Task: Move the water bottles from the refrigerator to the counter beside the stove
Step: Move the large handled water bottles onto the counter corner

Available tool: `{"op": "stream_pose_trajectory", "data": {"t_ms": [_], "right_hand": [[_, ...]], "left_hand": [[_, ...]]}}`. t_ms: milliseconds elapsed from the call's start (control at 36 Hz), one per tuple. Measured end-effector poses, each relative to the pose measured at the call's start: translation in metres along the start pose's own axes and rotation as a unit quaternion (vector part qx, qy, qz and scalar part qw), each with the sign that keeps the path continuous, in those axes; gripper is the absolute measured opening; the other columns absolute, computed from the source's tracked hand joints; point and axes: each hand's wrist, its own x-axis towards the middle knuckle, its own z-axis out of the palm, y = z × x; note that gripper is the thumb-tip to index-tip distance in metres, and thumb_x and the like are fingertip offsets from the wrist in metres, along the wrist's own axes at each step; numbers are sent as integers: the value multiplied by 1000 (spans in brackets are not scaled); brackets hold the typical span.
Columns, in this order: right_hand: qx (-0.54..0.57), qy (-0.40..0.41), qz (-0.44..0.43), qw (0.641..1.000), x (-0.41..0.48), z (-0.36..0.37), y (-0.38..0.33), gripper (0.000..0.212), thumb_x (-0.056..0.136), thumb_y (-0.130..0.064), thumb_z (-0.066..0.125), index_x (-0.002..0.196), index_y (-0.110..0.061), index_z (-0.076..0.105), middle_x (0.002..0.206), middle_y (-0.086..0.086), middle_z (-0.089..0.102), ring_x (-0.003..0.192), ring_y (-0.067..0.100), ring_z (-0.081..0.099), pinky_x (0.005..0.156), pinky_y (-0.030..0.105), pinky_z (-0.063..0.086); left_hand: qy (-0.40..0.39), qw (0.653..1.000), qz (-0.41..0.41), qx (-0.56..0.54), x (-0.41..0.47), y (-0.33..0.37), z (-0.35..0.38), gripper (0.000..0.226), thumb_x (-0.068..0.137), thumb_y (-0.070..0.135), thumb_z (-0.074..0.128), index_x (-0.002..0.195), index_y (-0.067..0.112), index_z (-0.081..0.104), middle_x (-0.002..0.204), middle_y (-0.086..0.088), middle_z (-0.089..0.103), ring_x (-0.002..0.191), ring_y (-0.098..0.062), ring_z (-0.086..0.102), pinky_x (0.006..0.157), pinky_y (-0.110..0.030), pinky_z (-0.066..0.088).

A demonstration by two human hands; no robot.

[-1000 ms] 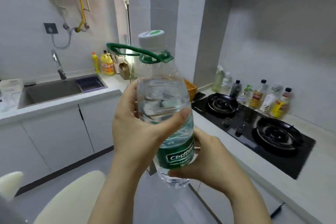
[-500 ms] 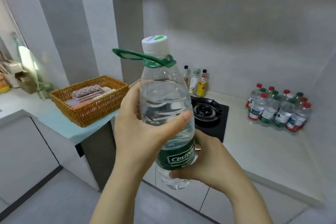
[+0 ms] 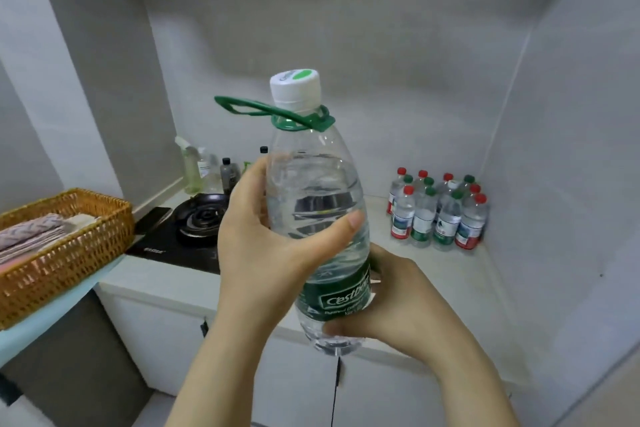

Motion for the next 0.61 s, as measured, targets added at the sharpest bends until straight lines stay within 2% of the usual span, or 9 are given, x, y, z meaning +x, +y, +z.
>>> {"op": "stream_pose_trajectory", "data": {"t_ms": [83, 167, 333, 417, 500, 611], "right_hand": [[-2, 5, 9, 1000, 8, -16, 17, 64, 45, -43, 79, 104, -42, 55, 94, -19, 70, 85, 3, 66, 78, 33, 57], [-5, 16, 26, 1000, 17, -29, 39, 66, 43, -45, 78, 105, -42, 55, 92, -19, 70, 84, 2, 66, 76, 33, 57], [-8, 31, 52, 998, 38, -48, 71, 65, 42, -45, 78, 103, -41, 54, 91, -19, 69, 83, 3, 65, 75, 33, 57], [-10, 44, 66, 997, 52, -55, 85, 66, 42, -47, 78, 103, -42, 53, 91, -20, 69, 83, 2, 65, 74, 33, 57], [-15, 55, 80, 995, 66, -59, 96, 66, 42, -48, 78, 102, -42, 53, 90, -21, 68, 83, 1, 64, 74, 33, 57], [-19, 69, 98, 993, 90, -65, 108, 62, 43, -47, 79, 99, -39, 53, 87, -22, 68, 81, -1, 63, 73, 30, 57]], "left_hand": [[-4, 1000, -7, -6, 6, -7, 24, 71, 49, 38, 91, 112, 33, 58, 106, 14, 68, 96, 2, 65, 80, -18, 54], [-20, 1000, -11, -13, 13, -13, 49, 70, 46, 47, 85, 110, 36, 58, 106, 15, 68, 97, 1, 65, 80, -21, 55], [-52, 997, -26, -41, 33, -33, 90, 71, 46, 45, 85, 112, 35, 59, 107, 12, 69, 98, -4, 67, 83, -28, 55], [-69, 996, -26, -47, 46, -43, 107, 69, 46, 45, 85, 109, 34, 60, 107, 11, 70, 97, -4, 67, 82, -28, 56], [-81, 995, -26, -57, 60, -57, 122, 65, 46, 44, 85, 105, 37, 60, 105, 12, 70, 95, -1, 67, 79, -20, 55], [-98, 993, -36, -59, 83, -79, 142, 74, 45, 42, 93, 110, 36, 59, 106, 15, 68, 97, 3, 65, 76, -10, 50]]}}
